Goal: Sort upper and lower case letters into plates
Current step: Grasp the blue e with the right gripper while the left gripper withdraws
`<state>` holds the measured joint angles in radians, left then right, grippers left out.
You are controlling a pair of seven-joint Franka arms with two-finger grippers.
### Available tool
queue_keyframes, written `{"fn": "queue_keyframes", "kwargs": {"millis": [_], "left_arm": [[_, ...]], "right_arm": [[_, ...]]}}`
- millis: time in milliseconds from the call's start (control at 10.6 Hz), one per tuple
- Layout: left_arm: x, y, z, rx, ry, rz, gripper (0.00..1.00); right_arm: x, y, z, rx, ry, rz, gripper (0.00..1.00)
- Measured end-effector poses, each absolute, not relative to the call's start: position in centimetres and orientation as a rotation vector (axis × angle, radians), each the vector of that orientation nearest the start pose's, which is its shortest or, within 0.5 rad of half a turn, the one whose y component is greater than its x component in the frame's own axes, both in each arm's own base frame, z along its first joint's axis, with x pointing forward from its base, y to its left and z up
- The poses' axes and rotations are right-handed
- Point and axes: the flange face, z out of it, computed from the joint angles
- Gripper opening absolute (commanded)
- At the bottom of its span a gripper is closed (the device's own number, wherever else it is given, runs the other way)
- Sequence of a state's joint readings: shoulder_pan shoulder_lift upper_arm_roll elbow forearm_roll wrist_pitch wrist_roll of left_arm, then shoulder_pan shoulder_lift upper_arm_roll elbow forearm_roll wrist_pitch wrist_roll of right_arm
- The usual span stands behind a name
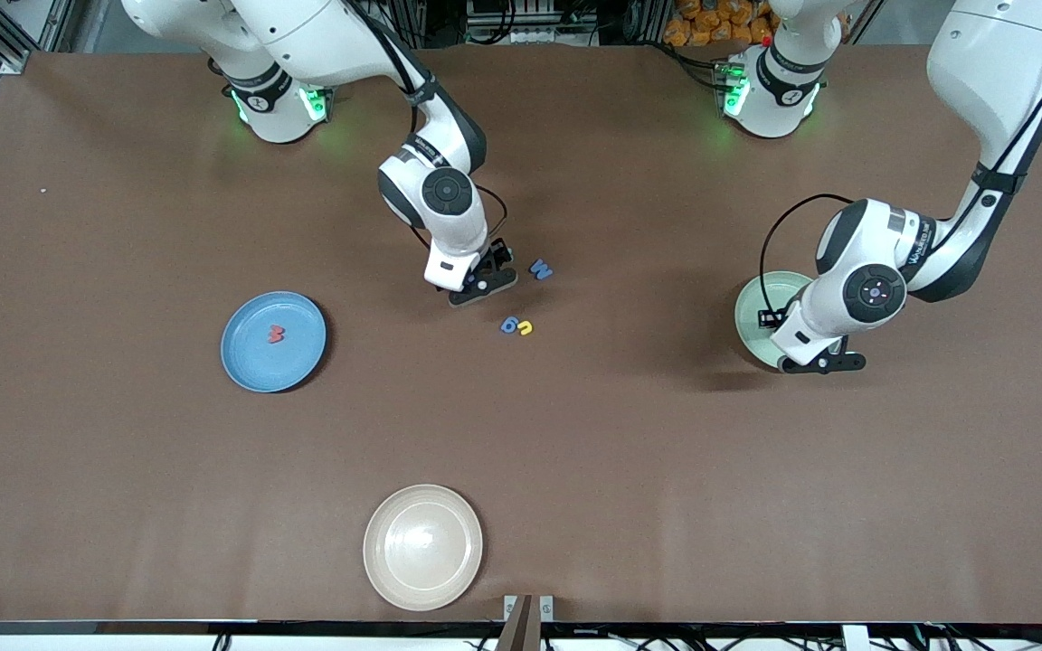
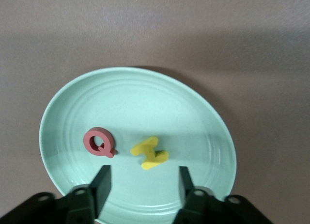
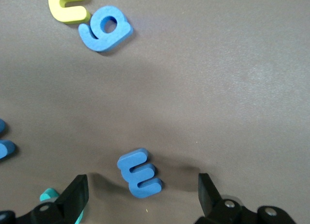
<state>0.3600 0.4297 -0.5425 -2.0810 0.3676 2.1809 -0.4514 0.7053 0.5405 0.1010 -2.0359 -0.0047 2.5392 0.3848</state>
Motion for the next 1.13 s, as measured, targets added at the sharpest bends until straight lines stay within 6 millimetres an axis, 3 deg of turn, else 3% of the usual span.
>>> {"fn": "queue_keyframes", "kwargs": {"millis": [188, 471, 847, 1130], "left_arm": [[56.0, -10.2, 24.7, -3.017, -0.022, 0.252, 1.00], [58.2, -13.3, 29.7, -3.050, 0.031, 0.098, 1.00], [59.2, -18.4, 36.8, -3.062, 0.130, -0.017, 1.00], [58.2, -21.7, 37.8, -3.075, 0.214, -0.039, 1.00]], "right_arm": [[40.6, 43.3, 17.3, -3.045, -0.652, 0.092, 1.00], [40.4, 43.4, 17.1, -3.044, -0.657, 0.097, 1.00], [40.4, 43.4, 17.1, -3.042, -0.656, 0.092, 0.80], [40.6, 43.4, 17.1, -3.043, -0.655, 0.089, 0.74]]}}
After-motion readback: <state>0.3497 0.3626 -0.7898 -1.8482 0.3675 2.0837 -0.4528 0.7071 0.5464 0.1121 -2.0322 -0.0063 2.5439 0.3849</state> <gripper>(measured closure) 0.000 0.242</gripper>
